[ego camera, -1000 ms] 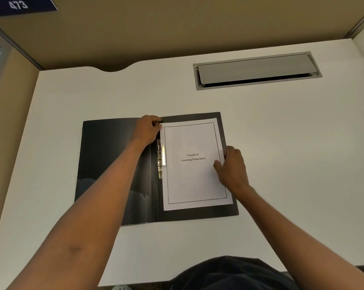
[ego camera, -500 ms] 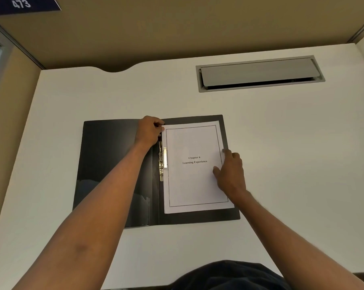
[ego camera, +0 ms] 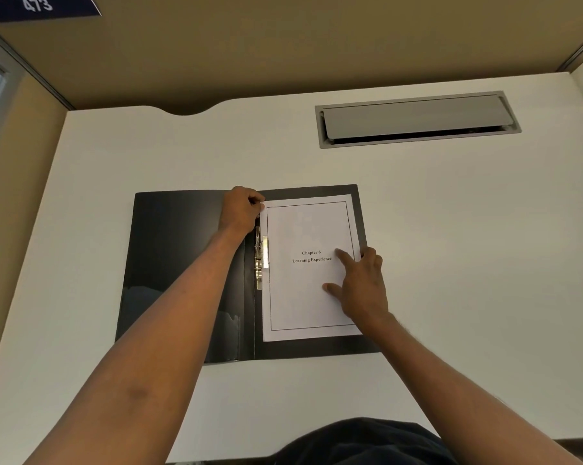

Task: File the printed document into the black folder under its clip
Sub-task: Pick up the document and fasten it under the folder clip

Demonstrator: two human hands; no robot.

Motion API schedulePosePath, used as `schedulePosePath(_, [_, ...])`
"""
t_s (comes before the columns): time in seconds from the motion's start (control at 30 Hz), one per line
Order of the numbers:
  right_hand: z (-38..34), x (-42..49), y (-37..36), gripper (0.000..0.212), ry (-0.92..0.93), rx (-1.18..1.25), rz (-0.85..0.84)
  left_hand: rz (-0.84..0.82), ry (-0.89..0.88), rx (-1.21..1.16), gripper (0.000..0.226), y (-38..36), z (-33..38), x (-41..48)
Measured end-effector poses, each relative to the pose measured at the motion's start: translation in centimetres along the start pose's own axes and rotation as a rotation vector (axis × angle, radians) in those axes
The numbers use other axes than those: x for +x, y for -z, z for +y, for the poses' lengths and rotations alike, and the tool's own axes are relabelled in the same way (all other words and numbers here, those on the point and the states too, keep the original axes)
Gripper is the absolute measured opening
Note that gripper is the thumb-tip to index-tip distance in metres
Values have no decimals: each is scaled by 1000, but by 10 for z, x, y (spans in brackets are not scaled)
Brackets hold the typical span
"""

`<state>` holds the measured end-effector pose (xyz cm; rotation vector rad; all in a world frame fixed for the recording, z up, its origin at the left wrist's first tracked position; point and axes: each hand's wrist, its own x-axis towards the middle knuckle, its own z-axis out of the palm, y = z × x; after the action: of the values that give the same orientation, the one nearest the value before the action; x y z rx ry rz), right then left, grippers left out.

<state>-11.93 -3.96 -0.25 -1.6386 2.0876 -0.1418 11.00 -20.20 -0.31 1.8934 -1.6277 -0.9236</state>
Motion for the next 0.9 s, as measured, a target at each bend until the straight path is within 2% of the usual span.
schedulePosePath(0.2, [-2, -2, -1, 76, 112, -204, 91, 12, -16, 9, 20, -1, 1, -2])
schedulePosePath(0.27, [-3, -1, -3, 80, 162, -202, 56, 11, -11, 9, 21, 0, 2, -2])
schedulePosePath(0.47, [-7, 4, -4, 71, 203, -164, -45, 15, -18, 54, 19, 4, 2, -5])
schedulePosePath(0.53, [-7, 5, -4, 70, 200, -180, -55, 45, 36, 77, 10, 7, 0, -8])
schedulePosePath(0.73, [-10, 6, -6, 71, 207, -196, -65, -12, 314, 30, 52, 10, -10, -17])
schedulePosePath(0.9, [-9, 8, -7, 72, 209, -219, -76, -108, 406, -11, 42, 9, -2, -28])
